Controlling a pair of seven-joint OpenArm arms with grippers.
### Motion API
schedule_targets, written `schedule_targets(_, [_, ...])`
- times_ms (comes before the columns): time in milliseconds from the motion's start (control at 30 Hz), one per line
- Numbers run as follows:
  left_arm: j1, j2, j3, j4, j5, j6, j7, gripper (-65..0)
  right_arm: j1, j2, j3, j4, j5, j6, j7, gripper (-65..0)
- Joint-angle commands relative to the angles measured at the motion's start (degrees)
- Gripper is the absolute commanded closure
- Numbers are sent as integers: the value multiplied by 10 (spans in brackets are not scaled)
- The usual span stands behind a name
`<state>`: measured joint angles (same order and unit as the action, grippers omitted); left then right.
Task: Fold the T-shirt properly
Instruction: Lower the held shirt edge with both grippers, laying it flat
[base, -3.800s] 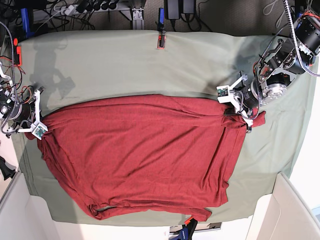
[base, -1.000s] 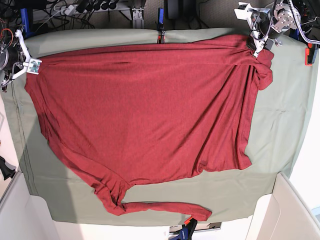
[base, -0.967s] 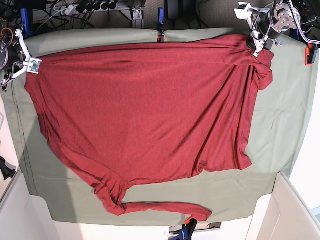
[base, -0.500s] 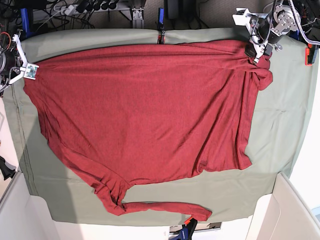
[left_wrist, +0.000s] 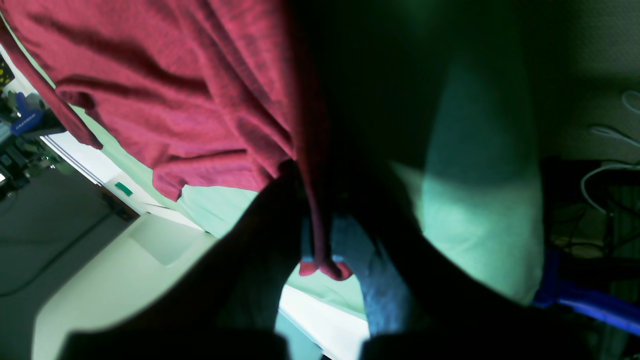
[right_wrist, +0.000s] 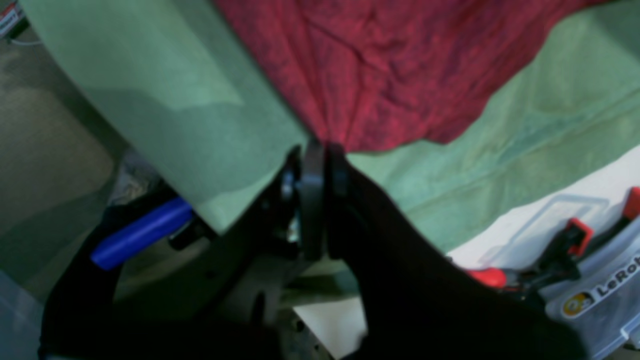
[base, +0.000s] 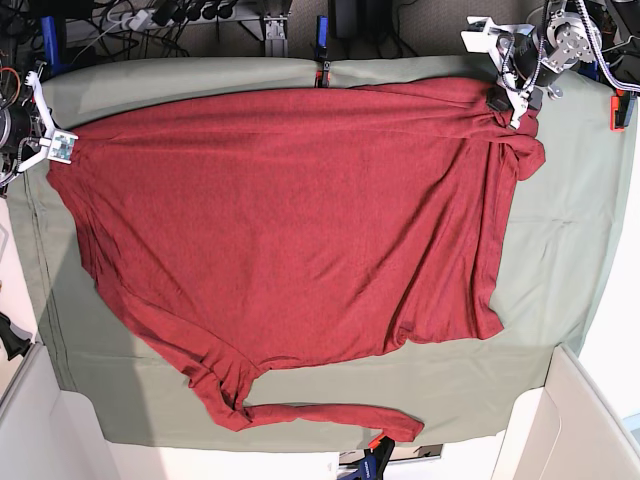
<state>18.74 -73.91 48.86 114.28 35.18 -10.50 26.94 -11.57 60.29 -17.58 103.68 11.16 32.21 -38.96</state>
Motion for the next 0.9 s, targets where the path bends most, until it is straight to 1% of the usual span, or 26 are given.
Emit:
schedule_targets(0, [-2, -10, -15, 7, -5, 8, 0, 0, 6, 14, 11, 8, 0, 2, 4, 0])
schedule_targets(67, [-2, -4, -39, 7, -29, 6, -13, 0, 7, 12, 12, 7, -1, 2, 6, 0])
schedule_targets(167, [-2, 11, -75, 5, -64, -28, -43, 0, 8, 3, 14, 7, -2, 3, 16, 0])
schedule_targets(267, [-2, 32, -106, -8, -84, -40, -58, 0, 17, -14, 14, 4, -2, 11, 17, 0])
schedule_targets(333, [-2, 45, -125, -25, -86, -41, -66, 0, 27, -27, 14, -3, -2, 11, 17, 0])
schedule_targets(433, [-2, 67, -148, -61, -86, -41, -92, 0, 46, -43, 14, -17, -2, 17, 17, 0])
schedule_targets(500, [-2, 78, -154, -80, -85, -41, -103, 0, 58, -49, 14, -24, 0, 19, 19, 0])
schedule_targets(600, [-18, 92, -161, -103, -84, -41, -105, 0, 78, -52, 14, -32, 7, 20, 19, 0])
schedule_targets(733, [-45, 95, -163, -131, -84, -41, -121, 0, 106, -54, 13, -55, 21, 24, 24, 0])
schedule_targets(867, [-63, 95, -163, -148, -88, -41, -133, 0, 131, -69, 13, -83, 30, 26, 25, 0])
